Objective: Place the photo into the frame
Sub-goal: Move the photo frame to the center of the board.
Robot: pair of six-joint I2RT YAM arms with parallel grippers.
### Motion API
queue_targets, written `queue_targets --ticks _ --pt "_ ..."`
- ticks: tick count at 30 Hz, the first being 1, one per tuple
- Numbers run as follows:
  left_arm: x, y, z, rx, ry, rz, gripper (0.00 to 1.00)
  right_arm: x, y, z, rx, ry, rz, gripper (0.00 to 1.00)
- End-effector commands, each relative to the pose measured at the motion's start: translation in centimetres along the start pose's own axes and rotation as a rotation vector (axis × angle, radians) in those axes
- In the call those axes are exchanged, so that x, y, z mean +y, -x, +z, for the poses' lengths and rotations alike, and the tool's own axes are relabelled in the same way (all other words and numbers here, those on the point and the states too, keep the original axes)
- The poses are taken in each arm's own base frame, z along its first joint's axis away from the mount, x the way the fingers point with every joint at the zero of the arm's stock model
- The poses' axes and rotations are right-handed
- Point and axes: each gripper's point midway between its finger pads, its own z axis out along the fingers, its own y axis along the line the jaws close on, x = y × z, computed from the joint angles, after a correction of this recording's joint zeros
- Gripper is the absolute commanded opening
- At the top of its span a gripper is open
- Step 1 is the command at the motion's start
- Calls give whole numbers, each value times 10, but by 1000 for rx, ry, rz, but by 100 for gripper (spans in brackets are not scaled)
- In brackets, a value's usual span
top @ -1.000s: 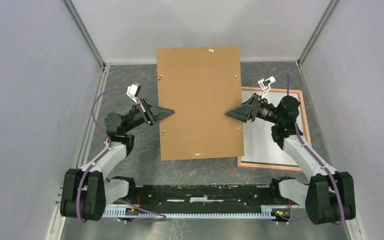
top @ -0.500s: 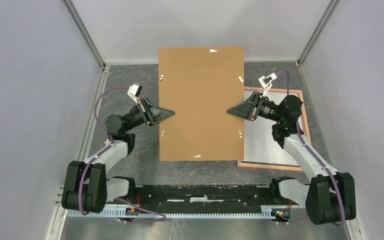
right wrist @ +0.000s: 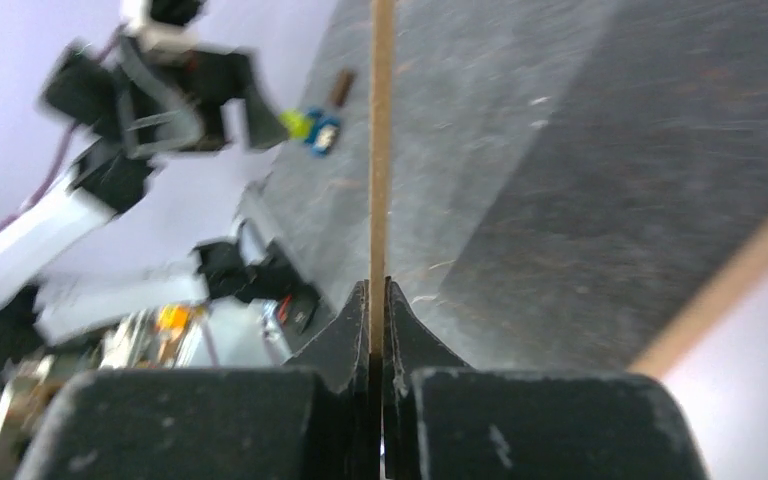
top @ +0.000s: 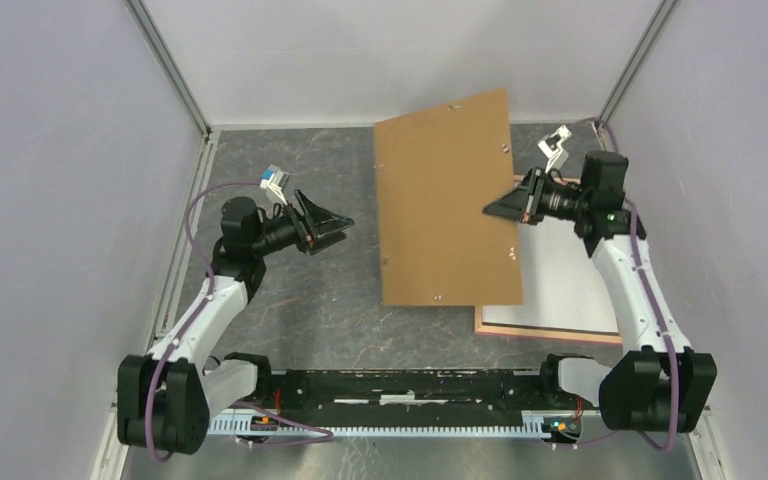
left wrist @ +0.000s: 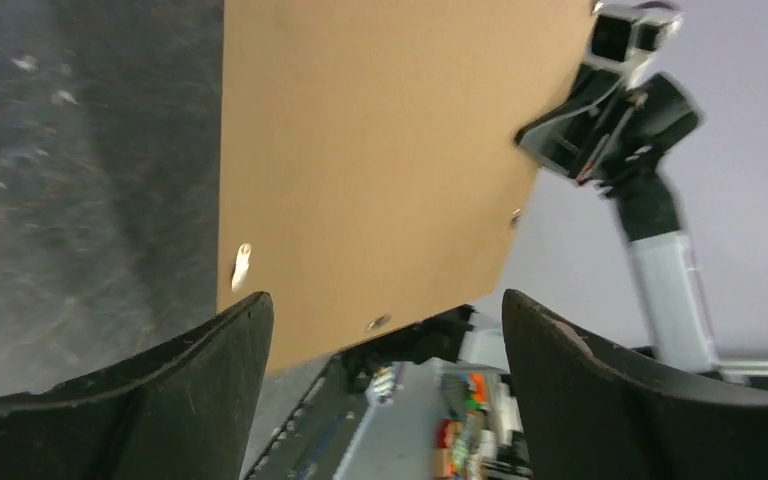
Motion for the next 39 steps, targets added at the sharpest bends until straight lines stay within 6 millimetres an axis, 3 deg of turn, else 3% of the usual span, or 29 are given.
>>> queue_targets --ticks 1,4,6,7,18,20,25,31,36,39 --pt "25 -5 -19 6 245 117 92 -24 28 -43 60 -367 -215 0" --pt "25 -7 -22 18 254 143 93 -20 44 -59 48 -449 -291 0" --pt "25 -9 -22 35 260 155 93 -32 54 -83 97 -621 -352 0" --pt "24 -11 -21 43 258 171 93 -28 59 -93 123 -667 -360 0" --pt "34 -44 -20 147 326 315 95 -27 86 -154 66 -1006 -347 0" --pt "34 -50 -19 171 324 322 95 -19 85 -148 46 -959 -342 0" --pt "30 -56 -15 194 297 312 95 -27 63 -128 91 -861 -238 0" --pt "30 -55 -16 194 298 316 95 -7 87 -130 -20 -873 -206 0" --pt "31 -57 -16 200 297 309 95 -1 81 -129 -25 -851 -199 0" --pt "32 -58 -15 206 292 302 95 -11 70 -127 -9 -854 -180 0"
